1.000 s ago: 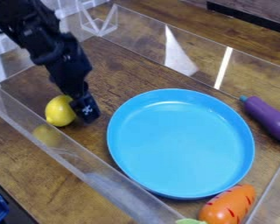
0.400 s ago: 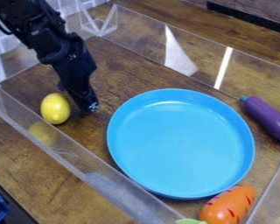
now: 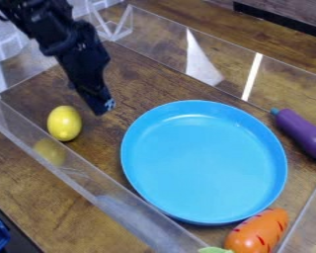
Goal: Remove the lemon from the blue tray and put it on the table
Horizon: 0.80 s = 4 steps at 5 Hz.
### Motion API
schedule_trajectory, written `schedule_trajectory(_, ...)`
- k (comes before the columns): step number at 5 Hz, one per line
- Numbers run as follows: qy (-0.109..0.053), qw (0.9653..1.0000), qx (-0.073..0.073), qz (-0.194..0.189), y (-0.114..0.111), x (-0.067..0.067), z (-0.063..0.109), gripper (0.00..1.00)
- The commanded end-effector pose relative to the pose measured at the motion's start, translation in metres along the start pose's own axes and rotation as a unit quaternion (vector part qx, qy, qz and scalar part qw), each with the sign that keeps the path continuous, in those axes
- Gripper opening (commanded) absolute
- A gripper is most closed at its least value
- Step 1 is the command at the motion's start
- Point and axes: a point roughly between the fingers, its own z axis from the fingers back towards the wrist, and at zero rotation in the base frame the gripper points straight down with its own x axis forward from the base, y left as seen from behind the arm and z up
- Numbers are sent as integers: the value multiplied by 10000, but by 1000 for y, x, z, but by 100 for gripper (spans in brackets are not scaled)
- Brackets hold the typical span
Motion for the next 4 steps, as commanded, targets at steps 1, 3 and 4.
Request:
schedule_trajectory(1, -254, 9996, 51, 57, -1, 13, 19, 0)
schedule_trajectory(3, -127, 9989, -402, -213, 13, 3, 3, 100)
schedule_trajectory(4, -169, 9990, -418, 68, 8, -2, -14, 100)
